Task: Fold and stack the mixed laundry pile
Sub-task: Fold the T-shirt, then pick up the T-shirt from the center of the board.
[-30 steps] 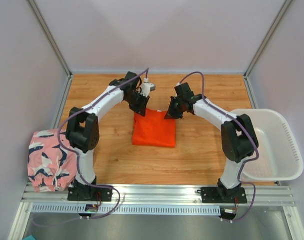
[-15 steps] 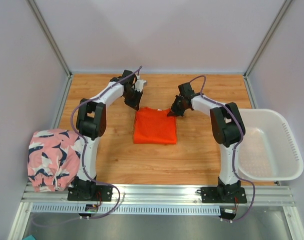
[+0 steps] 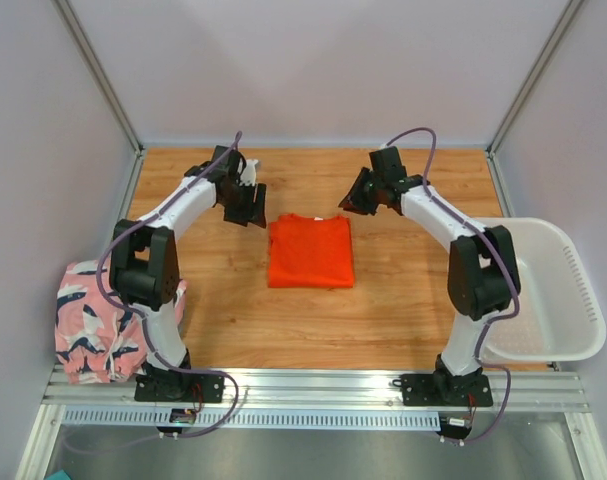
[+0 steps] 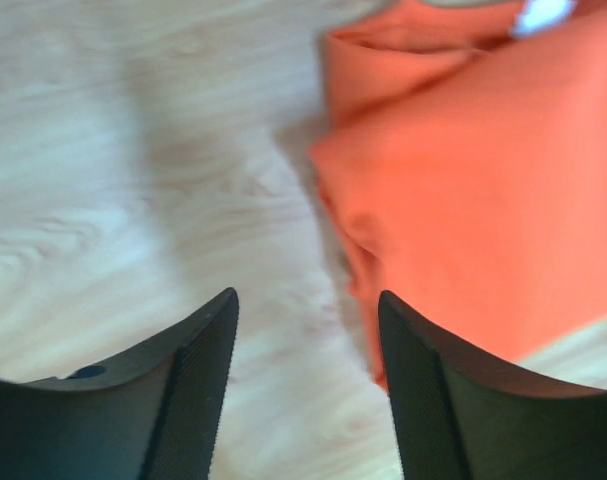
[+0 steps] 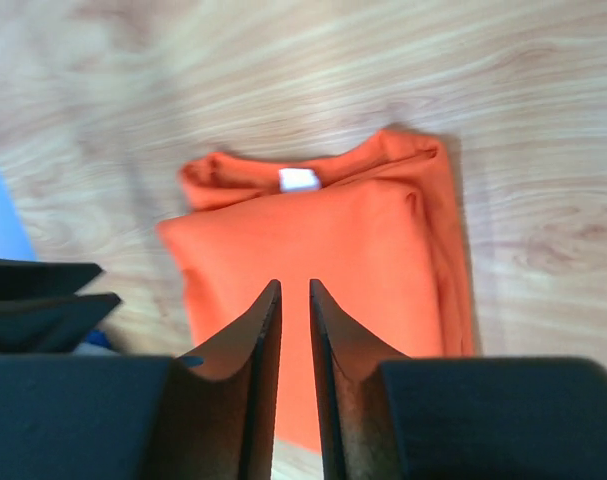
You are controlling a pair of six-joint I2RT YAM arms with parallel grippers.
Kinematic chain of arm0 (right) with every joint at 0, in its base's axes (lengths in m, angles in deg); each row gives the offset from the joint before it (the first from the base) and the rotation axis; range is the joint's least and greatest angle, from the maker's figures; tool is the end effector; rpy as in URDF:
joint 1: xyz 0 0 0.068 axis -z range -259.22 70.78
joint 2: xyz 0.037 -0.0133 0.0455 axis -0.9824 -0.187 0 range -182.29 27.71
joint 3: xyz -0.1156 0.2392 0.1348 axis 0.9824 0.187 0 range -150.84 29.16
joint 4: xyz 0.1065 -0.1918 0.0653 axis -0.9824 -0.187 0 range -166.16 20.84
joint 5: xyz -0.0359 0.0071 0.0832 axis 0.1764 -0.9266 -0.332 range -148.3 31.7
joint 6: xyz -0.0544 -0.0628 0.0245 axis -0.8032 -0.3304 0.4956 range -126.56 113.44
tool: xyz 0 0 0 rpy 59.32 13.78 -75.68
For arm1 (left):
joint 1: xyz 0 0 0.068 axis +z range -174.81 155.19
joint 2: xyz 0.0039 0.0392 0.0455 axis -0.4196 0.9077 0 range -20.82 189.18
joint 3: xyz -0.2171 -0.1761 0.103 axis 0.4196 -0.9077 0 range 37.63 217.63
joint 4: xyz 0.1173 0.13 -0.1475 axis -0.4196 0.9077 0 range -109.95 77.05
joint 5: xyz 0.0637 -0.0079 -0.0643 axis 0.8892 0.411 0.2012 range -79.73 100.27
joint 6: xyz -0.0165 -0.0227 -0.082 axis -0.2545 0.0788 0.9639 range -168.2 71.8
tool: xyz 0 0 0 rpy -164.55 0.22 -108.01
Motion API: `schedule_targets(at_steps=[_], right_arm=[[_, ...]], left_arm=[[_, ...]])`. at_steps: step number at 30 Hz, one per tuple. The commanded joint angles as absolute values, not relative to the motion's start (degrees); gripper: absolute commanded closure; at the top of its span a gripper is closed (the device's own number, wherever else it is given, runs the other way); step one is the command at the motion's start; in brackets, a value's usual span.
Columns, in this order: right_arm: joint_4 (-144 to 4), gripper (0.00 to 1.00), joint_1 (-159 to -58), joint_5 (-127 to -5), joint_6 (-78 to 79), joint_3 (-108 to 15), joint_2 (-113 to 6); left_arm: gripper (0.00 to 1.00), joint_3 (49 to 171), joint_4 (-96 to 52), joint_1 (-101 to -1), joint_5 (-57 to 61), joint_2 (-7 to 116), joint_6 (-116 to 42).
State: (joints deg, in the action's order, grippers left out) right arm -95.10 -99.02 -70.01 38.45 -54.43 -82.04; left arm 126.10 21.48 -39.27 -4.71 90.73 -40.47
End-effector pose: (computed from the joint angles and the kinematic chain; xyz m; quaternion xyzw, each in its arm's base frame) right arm 0.3941 0.1582 0.2301 0.1730 0.9254 0.2545 0.2211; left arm 0.3890 -0.1207 0.2225 0.0855 0.9637 -0.1669 0.1902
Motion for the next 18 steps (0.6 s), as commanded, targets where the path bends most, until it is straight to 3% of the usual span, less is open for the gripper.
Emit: schedule_targets(at_steps=[1, 7, 18], right_arm=[[-95.53, 0.77, -99.26, -67.27, 36.51, -51.54, -74.43], [-97.02, 0.74, -99.35, -67.09, 35.19, -47.58, -70.56], [-97.46, 0.74, -99.35, -65.86, 34.84, -44.49, -67.21]], left_arm=[[0.33, 121.13, 17.14, -41.77, -9.67, 85.88, -33.18], [0.2, 119.28, 15.03, -41.77, -13.54, 91.32, -29.84], [0.25, 120.78, 14.42, -43.61, -18.47, 99.15, -27.9]])
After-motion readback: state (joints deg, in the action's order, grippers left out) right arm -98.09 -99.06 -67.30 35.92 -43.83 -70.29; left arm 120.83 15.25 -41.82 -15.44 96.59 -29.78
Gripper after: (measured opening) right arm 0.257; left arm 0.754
